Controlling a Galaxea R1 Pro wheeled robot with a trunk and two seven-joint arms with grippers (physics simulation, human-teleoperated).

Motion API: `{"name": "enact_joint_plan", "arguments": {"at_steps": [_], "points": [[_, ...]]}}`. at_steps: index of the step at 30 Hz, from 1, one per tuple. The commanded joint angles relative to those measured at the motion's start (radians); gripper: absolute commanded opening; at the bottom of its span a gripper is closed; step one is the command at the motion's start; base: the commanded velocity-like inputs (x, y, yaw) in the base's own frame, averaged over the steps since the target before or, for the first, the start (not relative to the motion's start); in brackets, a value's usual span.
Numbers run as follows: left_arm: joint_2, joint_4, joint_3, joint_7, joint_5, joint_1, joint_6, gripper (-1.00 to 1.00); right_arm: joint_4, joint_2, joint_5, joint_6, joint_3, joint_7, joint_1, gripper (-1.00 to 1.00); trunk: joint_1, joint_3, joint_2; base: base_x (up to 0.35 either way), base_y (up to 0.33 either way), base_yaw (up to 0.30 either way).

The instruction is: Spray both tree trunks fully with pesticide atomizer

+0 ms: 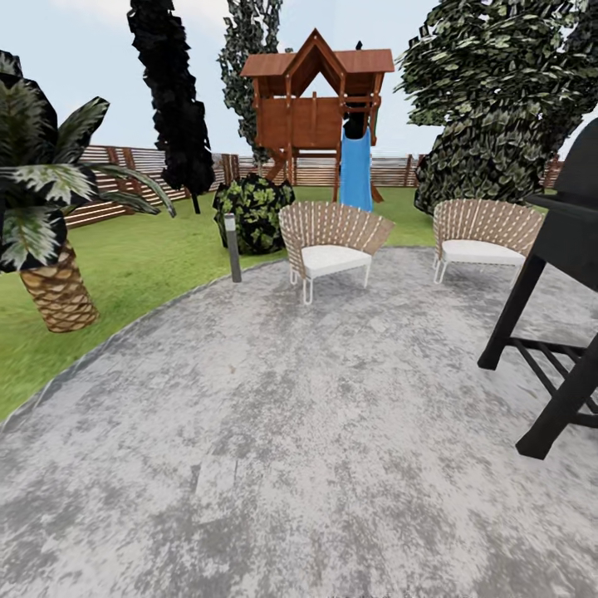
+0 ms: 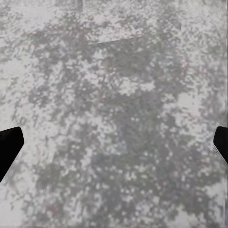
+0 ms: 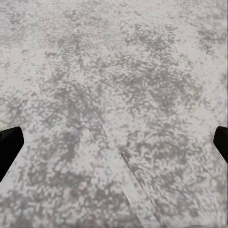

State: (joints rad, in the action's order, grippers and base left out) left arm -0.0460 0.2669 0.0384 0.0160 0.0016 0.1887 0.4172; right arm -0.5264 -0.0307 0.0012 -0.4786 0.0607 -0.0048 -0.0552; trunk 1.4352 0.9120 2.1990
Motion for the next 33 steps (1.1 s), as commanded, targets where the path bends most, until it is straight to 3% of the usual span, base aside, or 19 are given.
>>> {"name": "enact_joint_plan", "arguments": {"at_steps": [1,17,33], "points": [[0.000,0.000,0.000,0.000,0.000,0.000,0.000,1.00,0.000,0.000,0.000,0.000,0.004,0.000,0.000,1.00,0.000,0.001,0.000,0.000,0.000,-0.244],[0.000,0.000,0.000,0.000,0.000,0.000,0.000,1.00,0.000,0.000,0.000,0.001,0.011,0.000,0.000,1.00,0.000,0.017,0.000,0.000,0.000,-0.239],[0.000,0.000,0.000,0.000,-0.002,0.000,0.000,1.00,0.000,0.000,0.000,0.001,0.011,0.002,0.000,1.00,0.000,0.019,0.000,0.000,0.000,-0.293]]}}
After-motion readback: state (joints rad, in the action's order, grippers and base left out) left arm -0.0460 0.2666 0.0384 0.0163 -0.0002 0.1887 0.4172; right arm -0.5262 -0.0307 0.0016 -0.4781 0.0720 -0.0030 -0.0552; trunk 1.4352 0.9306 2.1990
